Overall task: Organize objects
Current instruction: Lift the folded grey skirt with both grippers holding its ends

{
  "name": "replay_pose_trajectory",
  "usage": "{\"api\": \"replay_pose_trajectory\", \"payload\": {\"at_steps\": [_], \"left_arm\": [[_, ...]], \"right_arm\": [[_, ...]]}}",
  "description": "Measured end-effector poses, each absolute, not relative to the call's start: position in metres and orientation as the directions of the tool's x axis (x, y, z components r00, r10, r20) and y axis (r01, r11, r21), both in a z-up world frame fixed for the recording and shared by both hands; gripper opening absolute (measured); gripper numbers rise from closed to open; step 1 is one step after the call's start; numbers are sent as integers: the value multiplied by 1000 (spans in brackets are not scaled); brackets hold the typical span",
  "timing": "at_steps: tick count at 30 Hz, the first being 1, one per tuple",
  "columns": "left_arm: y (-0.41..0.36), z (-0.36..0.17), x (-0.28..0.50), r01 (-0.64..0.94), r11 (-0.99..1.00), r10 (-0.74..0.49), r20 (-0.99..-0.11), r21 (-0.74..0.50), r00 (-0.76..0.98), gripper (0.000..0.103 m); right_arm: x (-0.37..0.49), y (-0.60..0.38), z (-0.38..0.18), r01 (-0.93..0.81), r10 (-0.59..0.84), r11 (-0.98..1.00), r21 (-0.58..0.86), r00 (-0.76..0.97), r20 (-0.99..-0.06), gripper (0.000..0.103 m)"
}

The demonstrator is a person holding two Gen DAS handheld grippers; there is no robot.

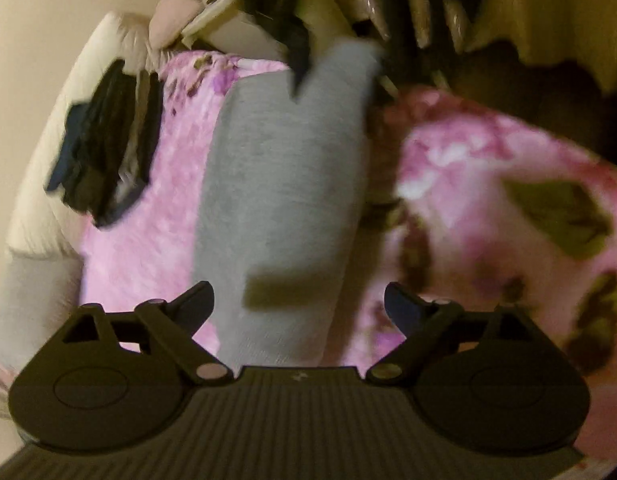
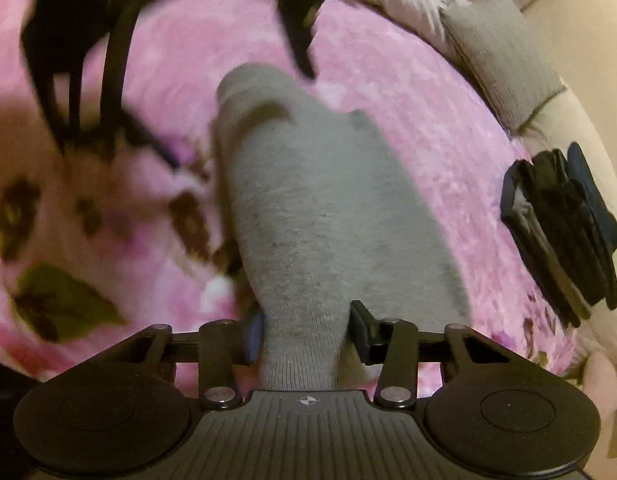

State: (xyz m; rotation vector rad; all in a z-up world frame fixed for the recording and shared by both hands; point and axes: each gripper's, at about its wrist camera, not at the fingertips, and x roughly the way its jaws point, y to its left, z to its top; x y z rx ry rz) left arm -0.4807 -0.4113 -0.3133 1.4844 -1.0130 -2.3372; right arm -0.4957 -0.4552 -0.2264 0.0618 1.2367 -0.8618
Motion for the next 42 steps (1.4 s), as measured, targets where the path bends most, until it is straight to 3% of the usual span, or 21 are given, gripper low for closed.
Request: {"api": "replay_pose_trajectory", "payload": {"at_steps": [3, 5, 8, 10, 13, 15, 19, 20, 21, 22, 31, 36, 42], "left_arm": [[-423, -313, -493, -206, -708, -537, -705, 675, -463, 81], [-429, -309, -499, -208, -701, -544, -700, 683, -463, 56], [-438, -299, -511, -221, -739, -505, -741, 636, -443, 38], [-442, -294, -517, -219, -771, -477, -770, 598, -424, 33], [-448, -288, -520, -196, -818, -438, -807, 540, -396, 31], [-454, -286, -523, -176, -845, -412, -826, 504, -386, 31], [-459, -281, -527, -173, -865, -384, -843, 471, -376, 31], [-458, -279, -528, -181, -865, -379, -846, 468, -374, 31], [-458, -277, -529, -189, -866, -373, -850, 463, -371, 31], [-458, -275, -529, -193, -869, -367, -854, 456, -369, 31], [-444, -193, -518, -163, -924, -275, -896, 347, -349, 30], [-424, -151, -509, -184, -933, -239, -914, 309, -327, 30], [-421, -114, -523, -137, -942, -245, -905, 307, -348, 30]], "right_arm": [[-506, -469, -194, 610, -521, 700, -371, 82, -850, 40], [-514, -470, -181, 622, -509, 700, -352, 89, -856, 40], [-527, -472, -179, 627, -497, 705, -332, 101, -862, 41], [-527, -463, -179, 622, -510, 699, -353, 89, -856, 44], [-522, -449, -189, 611, -567, 667, -426, 46, -823, 55], [-513, -439, -202, 566, -595, 674, -475, 35, -803, 70], [-507, -430, -235, 408, -649, 686, -603, -31, -760, 75], [-508, -433, -241, 388, -647, 690, -611, -50, -761, 72], [-511, -437, -241, 394, -643, 687, -610, -62, -764, 52], [-513, -441, -238, 408, -629, 691, -597, -67, -774, 45], [-517, -425, -143, 427, -543, 752, -502, -29, -839, 41], [-512, -405, -90, 475, -430, 801, -363, 36, -902, 41], [-525, -398, -53, 416, -453, 817, -399, 37, -891, 41]]}}
